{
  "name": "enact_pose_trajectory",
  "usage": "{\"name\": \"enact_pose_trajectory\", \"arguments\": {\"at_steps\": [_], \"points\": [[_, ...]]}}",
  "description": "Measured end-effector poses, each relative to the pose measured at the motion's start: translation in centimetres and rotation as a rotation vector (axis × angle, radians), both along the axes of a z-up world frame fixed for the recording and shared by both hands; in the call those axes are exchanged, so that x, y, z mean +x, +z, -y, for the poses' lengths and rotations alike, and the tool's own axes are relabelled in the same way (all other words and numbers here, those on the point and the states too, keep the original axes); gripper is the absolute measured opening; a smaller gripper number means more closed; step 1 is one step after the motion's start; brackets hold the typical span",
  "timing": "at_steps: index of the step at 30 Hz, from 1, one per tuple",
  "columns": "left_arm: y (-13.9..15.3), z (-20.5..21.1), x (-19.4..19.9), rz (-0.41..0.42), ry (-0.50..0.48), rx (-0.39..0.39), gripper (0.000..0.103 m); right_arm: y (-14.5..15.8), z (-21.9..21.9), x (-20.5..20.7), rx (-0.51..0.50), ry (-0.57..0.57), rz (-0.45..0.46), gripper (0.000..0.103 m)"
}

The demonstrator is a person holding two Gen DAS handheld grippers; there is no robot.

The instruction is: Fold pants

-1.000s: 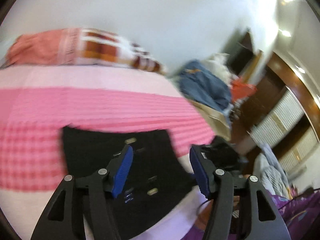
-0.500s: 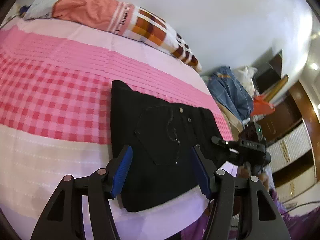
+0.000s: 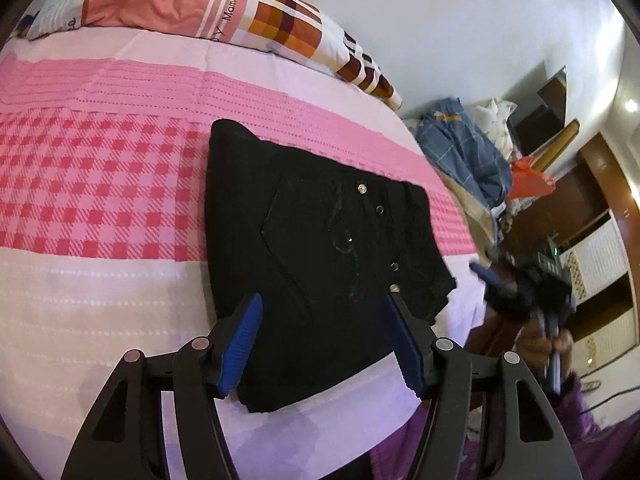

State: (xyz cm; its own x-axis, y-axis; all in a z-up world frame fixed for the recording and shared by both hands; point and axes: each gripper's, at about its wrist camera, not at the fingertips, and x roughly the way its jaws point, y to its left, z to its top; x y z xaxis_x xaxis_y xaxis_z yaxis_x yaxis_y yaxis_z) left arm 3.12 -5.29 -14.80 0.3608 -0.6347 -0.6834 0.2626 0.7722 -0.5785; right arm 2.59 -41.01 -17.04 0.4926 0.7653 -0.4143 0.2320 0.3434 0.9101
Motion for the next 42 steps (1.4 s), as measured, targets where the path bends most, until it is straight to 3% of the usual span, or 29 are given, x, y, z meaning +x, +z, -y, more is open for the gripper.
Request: {"name": "enact_pose_trajectory", "arguments": {"at_steps": [5,10,12,22,23,24,32,34,37,42], "points": [[0.0,0.3,-0.2,-0.01,-0.011,-0.003,0.063,-3.3,-2.3,0.1,0.043,-0.008,-0.096,0.025],[0.3,0.3,-0.7,-0.001,-0.016,-0.005,0.064,-4.2,-2.6,0.5,0.049,-0.043,-0.131,0.027],[0.1,0.3,-0.7,-0.01,-0.015,-0.009,0.064,-4.0,-2.6,0.5,0.047,-0.056,-0.132,0.036],[-0.2,0.4,-1.0,-0.03,-0.021,-0.022,0.065,-4.0,-3.4,1.0,0.034,-0.137,-0.117,0.052],[-0.4,0.5,-0.9,-0.037,-0.02,-0.024,0.065,-3.6,-3.8,1.1,-0.015,-0.117,-0.105,0.043],[-0.5,0.4,-0.9,-0.043,-0.02,-0.025,0.065,-3.3,-4.2,1.2,-0.064,-0.095,-0.099,0.016],[0.2,0.1,-1.1,-0.026,-0.009,-0.022,0.065,-0.6,-3.9,-0.4,-0.076,-0.075,-0.025,0.013],[0.2,0.1,-1.1,-0.024,-0.007,-0.021,0.066,-2.4,-3.5,-1.0,-0.08,-0.072,-0.081,0.013],[-0.4,0.3,-1.0,-0.044,-0.013,-0.015,0.066,-6.6,-2.6,-1.7,0.031,-0.111,-0.171,0.012],[-0.7,0.7,-0.8,-0.043,-0.016,0.012,0.066,-6.5,-2.7,-1.6,0.048,-0.1,-0.169,0.012]]}}
